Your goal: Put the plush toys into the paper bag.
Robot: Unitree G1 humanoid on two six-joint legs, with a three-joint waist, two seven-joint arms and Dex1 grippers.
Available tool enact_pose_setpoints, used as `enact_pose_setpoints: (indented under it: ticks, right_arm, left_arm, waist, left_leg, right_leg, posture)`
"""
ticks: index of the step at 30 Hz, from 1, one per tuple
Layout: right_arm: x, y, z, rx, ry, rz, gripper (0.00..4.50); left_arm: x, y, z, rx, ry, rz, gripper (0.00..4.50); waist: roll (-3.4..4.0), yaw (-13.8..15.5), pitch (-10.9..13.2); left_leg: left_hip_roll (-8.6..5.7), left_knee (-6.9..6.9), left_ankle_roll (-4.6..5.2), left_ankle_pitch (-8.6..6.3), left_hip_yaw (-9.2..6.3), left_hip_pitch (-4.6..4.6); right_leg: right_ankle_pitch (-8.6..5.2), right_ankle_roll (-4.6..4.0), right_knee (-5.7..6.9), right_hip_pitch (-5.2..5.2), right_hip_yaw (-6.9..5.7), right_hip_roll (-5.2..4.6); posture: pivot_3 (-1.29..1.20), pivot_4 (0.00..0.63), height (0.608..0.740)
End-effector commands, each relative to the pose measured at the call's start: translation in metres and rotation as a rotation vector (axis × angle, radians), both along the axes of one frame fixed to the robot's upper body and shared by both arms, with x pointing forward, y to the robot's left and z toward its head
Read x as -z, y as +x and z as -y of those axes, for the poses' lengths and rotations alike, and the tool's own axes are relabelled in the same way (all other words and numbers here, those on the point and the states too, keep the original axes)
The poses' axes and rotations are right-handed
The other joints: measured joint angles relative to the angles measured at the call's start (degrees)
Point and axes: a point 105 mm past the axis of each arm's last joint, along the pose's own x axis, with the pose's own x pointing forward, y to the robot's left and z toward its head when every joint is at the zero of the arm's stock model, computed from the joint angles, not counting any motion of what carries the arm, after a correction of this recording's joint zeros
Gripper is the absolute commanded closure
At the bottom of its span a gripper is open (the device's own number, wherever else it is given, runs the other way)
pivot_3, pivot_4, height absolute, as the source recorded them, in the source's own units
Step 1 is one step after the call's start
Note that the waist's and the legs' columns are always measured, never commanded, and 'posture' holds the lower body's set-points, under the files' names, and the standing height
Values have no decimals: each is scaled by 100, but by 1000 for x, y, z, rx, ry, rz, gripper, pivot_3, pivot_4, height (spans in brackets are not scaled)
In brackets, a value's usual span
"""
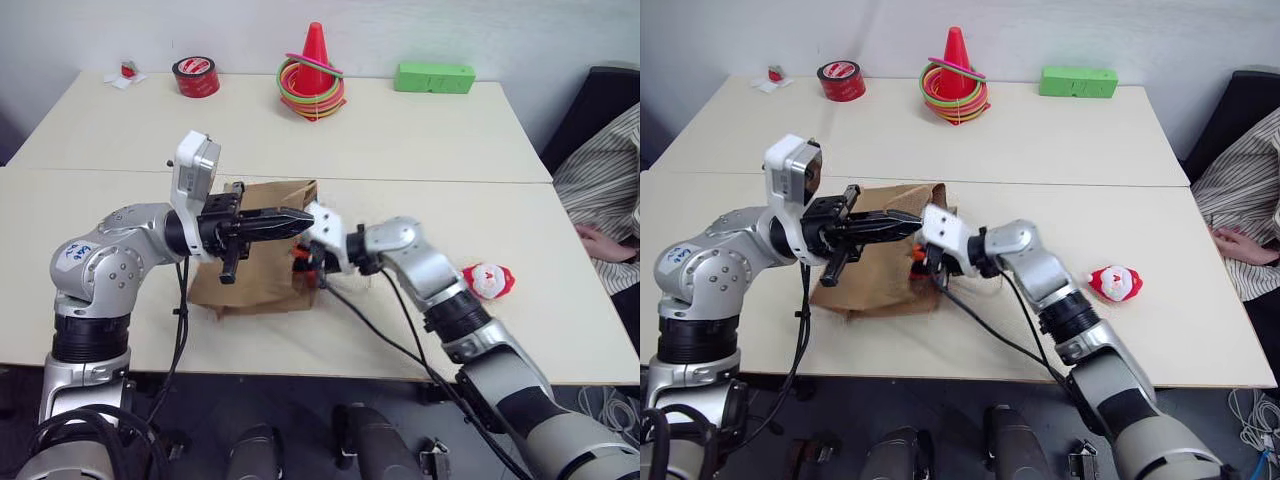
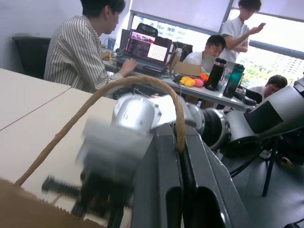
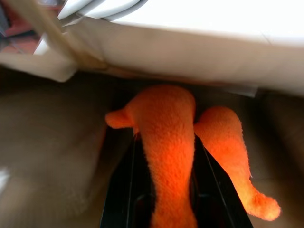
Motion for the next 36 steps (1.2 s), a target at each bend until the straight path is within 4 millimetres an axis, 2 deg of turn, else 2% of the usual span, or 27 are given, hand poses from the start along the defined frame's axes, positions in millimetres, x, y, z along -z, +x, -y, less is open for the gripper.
enact_pose_setpoints:
  ticks: [1, 2, 5, 10, 13, 15, 16, 19, 22, 25, 29, 31, 33, 36]
  right_arm:
    - [-5, 6, -6, 13, 87, 14, 4299]
    - [0, 6, -5, 14, 88, -8, 4299]
    - [4, 4, 3, -2, 97, 11, 3327]
    - [-23, -4, 16, -52, 223, 11, 1586]
    - [-39, -9, 35, -80, 282, -20, 616]
    - [-50, -19, 60, -122, 317, -60, 55]
    - [-53, -24, 73, -132, 317, -77, 55]
    - [-68, -22, 111, -4, 410, -82, 55]
    - [-68, -27, 153, 151, 427, -19, 55]
    - [-53, -43, 206, 352, 367, 104, 55]
    - [-28, -79, 280, 660, 242, 280, 55]
    - [-20, -100, 310, 816, 234, 302, 55]
    - [-5, -123, 325, 890, 180, 276, 55]
    - [6, -133, 325, 910, 127, 245, 55]
  left_arm:
    - [-9, -1, -1, 4, -24, 44, 4500]
    - [-9, -1, -2, -1, -26, 45, 4500]
    - [-10, 1, -6, -21, -39, 47, 4500]
    - [-9, 2, -12, -54, -48, 48, 4500]
    - [-9, 2, -15, -64, -52, 51, 4500]
    - [-9, 2, -17, -69, -51, 51, 4500]
    - [-8, 2, -18, -70, -52, 49, 4500]
    - [-9, 1, -17, -71, -63, 55, 4500]
    - [-13, 1, -15, -79, -80, 74, 4500]
    - [-10, -2, -13, -72, -63, 79, 4500]
    - [-4, -5, -13, -68, -33, 80, 4500]
    - [-3, -3, -15, -76, -30, 82, 4500]
    - [-1, -2, -17, -84, -17, 79, 4500]
    - [-2, 0, -20, -87, -15, 77, 4500]
  waist:
    - [0, -1, 0]
    - [0, -4, 0]
    - [0, -9, 0]
    - [1, -7, 0]
    - [1, 2, 1]
    - [1, 7, 0]
    - [1, 16, 1]
    - [1, 56, 1]
    - [1, 98, 0]
    - [1, 158, 1]
    - [2, 188, 1]
    - [2, 177, 1]
    - [2, 145, 1]
    - [0, 46, 2]
  left_leg:
    - [1, 0, 0, 0, 0, 0]
    - [1, 0, 0, 0, 0, 0]
    - [3, -1, -1, 0, -2, 1]
    - [2, -1, -1, 0, -3, 0]
    - [2, -1, -1, 0, -5, 0]
    - [2, -1, -1, 0, -6, 0]
    - [2, -2, 0, 0, -7, 0]
    - [1, -5, 2, -2, -14, -4]
    - [-1, -3, 3, -3, -15, -5]
    - [0, -8, 1, -3, -17, -6]
    - [-7, -14, 2, -3, -21, -6]
    - [-10, -12, 2, -3, -20, -2]
    - [-11, -12, 2, -2, -18, 10]
    - [-8, -24, -5, -3, -10, 48]
  right_leg:
    - [0, 0, 0, 0, 0, 0]
    - [0, 0, 0, 0, 0, 0]
    - [0, 0, 2, 0, -2, 1]
    - [0, 0, 2, 0, -2, 0]
    - [0, 0, 2, 0, -4, 0]
    - [0, 0, 1, 1, -4, -1]
    - [0, 0, 0, 2, -5, -1]
    - [0, 0, -8, 4, -11, -3]
    - [0, 0, -9, 4, -11, -4]
    - [0, 1, -17, 5, -12, 1]
    - [-3, 7, -27, 12, -11, 1]
    - [-1, 13, -26, 17, -7, 1]
    - [0, 16, -25, 27, -2, 2]
    - [-1, 15, -23, 62, 7, 10]
  posture:
    - [0, 150, 740]
    - [0, 150, 740]
    - [0, 150, 740]
    - [0, 150, 740]
    - [0, 150, 740]
    - [0, 150, 740]
    - [0, 150, 740]
    - [0, 150, 740]
    - [0, 150, 740]
    - [0, 150, 740]
    - [0, 150, 740]
    - [0, 150, 740]
    - [0, 150, 740]
    - [0, 150, 740]
